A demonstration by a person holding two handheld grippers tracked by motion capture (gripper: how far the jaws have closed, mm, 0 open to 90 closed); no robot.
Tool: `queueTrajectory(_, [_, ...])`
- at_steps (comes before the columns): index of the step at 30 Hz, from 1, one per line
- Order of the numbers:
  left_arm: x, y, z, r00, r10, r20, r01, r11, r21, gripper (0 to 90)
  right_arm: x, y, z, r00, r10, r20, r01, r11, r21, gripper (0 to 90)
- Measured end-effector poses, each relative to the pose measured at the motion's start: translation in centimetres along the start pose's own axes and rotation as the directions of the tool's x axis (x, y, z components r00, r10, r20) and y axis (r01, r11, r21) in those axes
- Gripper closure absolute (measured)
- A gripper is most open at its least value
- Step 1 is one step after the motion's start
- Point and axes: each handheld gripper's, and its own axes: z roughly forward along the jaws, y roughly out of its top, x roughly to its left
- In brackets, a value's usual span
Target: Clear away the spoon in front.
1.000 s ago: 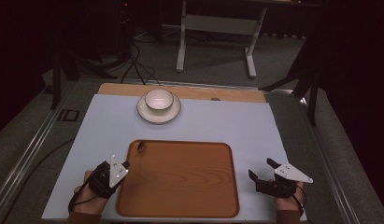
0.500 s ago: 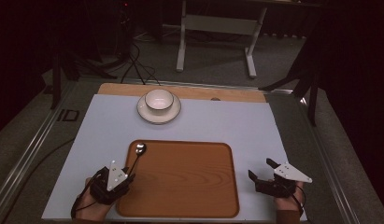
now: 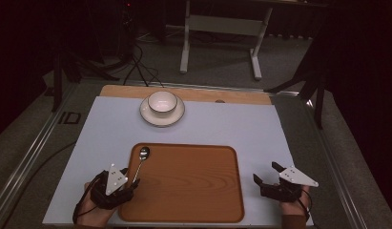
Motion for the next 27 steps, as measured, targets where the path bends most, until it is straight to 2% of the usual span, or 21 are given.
queueTrajectory(8, [1.5, 0.9, 0.0, 0.9994, -0.029, -0.021, 0.028, 0.9987, -0.043, 43.8, 0.0, 0.0, 0.0, 1.0, 0.0, -0.001, 0.0, 1.0, -0.004, 13.6])
queueTrajectory(12, [2.9, 1.0, 0.5, 0.9951, -0.096, -0.024, 0.094, 0.9925, -0.079, 43.9, 0.0, 0.0, 0.0, 1.0, -0.001, -0.001, 0.001, 1.0, -0.004, 13.6])
queueTrajectory(15, [3.6, 1.1, 0.8, 0.9923, -0.12, -0.033, 0.117, 0.9895, -0.085, 43.2, 0.0, 0.0, 0.0, 1.0, 0.0, 0.0, 0.0, 1.0, -0.006, 13.6])
queueTrajectory(17, [4.6, 1.0, 1.2, 0.9879, -0.143, -0.061, 0.136, 0.9857, -0.099, 43.2, 0.0, 0.0, -0.1, 1.0, 0.002, 0.0, -0.002, 1.0, -0.008, 13.6])
queueTrajectory(21, [6.0, 0.6, 1.8, 0.9785, -0.191, -0.077, 0.183, 0.9778, -0.102, 42.8, 0.0, 0.0, -0.1, 1.0, 0.0, 0.0, 0.0, 1.0, -0.007, 13.6])
queueTrajectory(27, [7.2, -0.2, 2.2, 0.9666, -0.237, -0.099, 0.226, 0.9679, -0.111, 41.8, -0.1, 0.0, -0.2, 1.0, 0.003, 0.003, -0.003, 0.9999, -0.012, 13.6])
